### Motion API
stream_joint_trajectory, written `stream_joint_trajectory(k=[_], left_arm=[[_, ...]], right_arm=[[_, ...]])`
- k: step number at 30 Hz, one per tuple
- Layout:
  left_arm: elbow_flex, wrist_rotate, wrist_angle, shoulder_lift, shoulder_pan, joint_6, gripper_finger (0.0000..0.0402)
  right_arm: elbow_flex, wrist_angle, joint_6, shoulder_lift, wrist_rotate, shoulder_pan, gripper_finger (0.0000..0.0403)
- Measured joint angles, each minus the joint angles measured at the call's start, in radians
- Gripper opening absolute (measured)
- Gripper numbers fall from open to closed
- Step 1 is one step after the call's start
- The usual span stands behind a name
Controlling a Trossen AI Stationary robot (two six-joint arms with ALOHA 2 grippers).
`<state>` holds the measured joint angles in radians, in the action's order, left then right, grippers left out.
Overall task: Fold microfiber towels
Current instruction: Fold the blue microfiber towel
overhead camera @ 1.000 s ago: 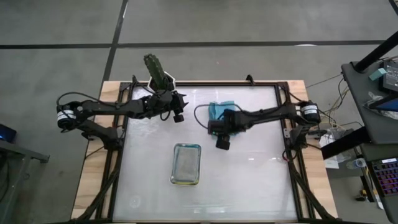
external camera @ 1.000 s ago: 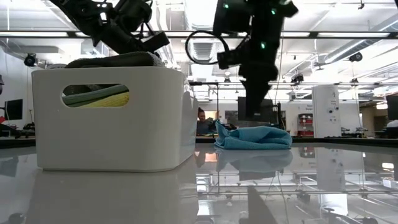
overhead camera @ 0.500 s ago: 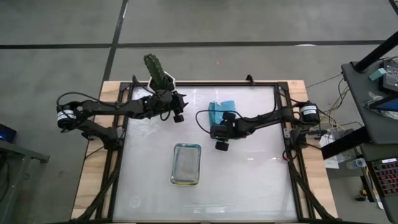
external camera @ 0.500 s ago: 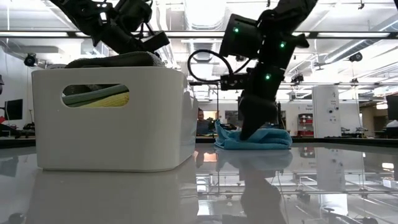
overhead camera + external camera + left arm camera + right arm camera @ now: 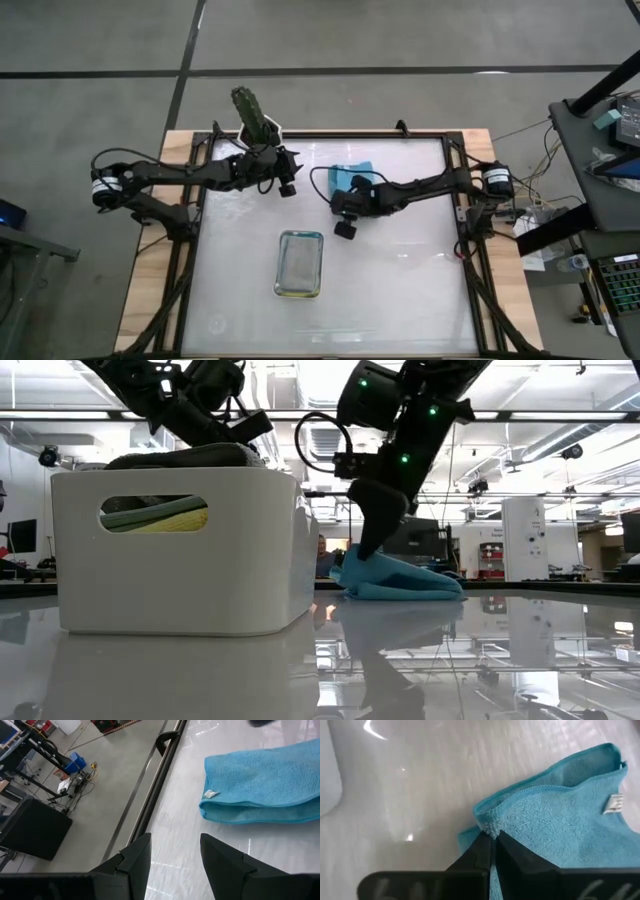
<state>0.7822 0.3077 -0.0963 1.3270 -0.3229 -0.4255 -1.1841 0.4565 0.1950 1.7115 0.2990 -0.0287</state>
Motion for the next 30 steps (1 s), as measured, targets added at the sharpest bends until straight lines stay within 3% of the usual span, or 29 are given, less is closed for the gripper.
stream_joint_trajectory(k=[7, 10, 21, 26, 30], left_arm=[[0.000, 0.000, 0.000, 0.000, 0.001, 0.000, 0.0155], [0.000, 0.000, 0.000, 0.000, 0.003, 0.000, 0.0155], [0.002, 0.000, 0.000, 0.000, 0.018, 0.002, 0.0155], [0.011, -0.001, 0.000, 0.000, 0.044, 0.003, 0.0155], [0.021, -0.070, 0.001, 0.000, 0.068, 0.012, 0.0154]], right_arm=[[0.018, -0.047, 0.038, 0.006, -0.021, -0.003, 0.0009], [0.028, -0.107, 0.040, 0.008, -0.096, -0.003, 0.0018], [0.027, -0.130, -0.041, -0.012, -0.147, -0.014, 0.0122], [0.032, -0.054, -0.124, -0.083, -0.150, -0.019, 0.0156], [0.098, -0.039, -0.162, -0.192, -0.149, -0.032, 0.0166]])
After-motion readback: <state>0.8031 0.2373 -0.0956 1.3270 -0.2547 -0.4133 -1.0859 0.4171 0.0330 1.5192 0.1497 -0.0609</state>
